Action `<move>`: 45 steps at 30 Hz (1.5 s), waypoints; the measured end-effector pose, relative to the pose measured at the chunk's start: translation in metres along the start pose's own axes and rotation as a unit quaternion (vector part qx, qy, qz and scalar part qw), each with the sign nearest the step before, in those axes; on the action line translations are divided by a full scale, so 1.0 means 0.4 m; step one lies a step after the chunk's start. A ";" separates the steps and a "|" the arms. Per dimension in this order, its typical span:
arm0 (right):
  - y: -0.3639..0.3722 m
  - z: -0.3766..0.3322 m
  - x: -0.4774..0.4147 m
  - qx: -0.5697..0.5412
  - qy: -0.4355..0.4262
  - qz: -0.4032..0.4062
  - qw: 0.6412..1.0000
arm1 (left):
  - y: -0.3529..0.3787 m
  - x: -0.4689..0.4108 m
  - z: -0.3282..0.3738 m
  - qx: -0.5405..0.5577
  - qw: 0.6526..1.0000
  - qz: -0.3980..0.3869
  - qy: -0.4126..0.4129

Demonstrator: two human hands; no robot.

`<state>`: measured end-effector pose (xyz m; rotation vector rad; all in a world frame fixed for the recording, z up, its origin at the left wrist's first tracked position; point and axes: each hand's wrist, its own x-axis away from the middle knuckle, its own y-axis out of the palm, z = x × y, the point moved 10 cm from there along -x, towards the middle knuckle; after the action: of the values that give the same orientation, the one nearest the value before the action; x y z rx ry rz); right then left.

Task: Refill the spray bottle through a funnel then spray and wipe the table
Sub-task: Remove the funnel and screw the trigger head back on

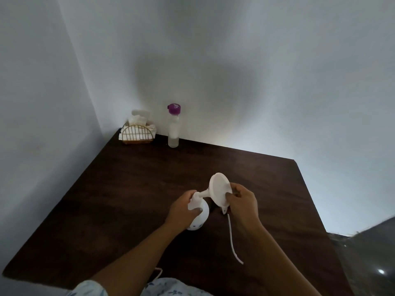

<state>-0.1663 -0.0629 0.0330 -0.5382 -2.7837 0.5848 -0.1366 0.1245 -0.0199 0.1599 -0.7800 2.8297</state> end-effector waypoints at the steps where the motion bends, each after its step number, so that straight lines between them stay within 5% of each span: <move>1: -0.001 0.003 0.000 -0.010 0.003 0.003 1.000 | -0.002 -0.005 -0.001 0.006 1.000 0.001 0.000; 8: 0.031 0.045 0.005 -0.161 0.067 -0.042 0.984 | -0.004 -0.020 0.003 0.008 1.000 0.002 0.009; 12: 0.033 0.062 0.010 -0.102 0.068 -0.032 0.992 | -0.003 -0.018 -0.001 0.026 1.000 -0.004 0.007; 17: 0.048 0.066 0.005 -0.179 0.089 -0.053 0.978 | -0.006 -0.018 -0.005 0.018 1.000 -0.006 0.002; 20: 0.033 0.066 0.000 -0.097 0.066 -0.026 0.993 | -0.003 -0.019 -0.003 0.016 1.000 -0.010 0.009; 25: 0.051 0.065 -0.001 -0.162 0.077 -0.050 0.983 | -0.003 -0.020 -0.005 0.003 1.000 -0.012 0.006; 29: 0.034 0.061 -0.002 -0.063 0.051 -0.019 0.997 | -0.005 -0.020 -0.005 0.003 1.000 -0.013 0.011; 45: 0.006 0.026 -0.062 -0.021 0.003 0.004 1.000 | -0.017 -0.058 -0.040 -0.019 0.997 -0.070 -0.005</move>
<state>-0.1465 -0.0742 0.0185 -0.5600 -2.7958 0.5256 -0.1134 0.1348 -0.0338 0.2151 -0.7928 2.6825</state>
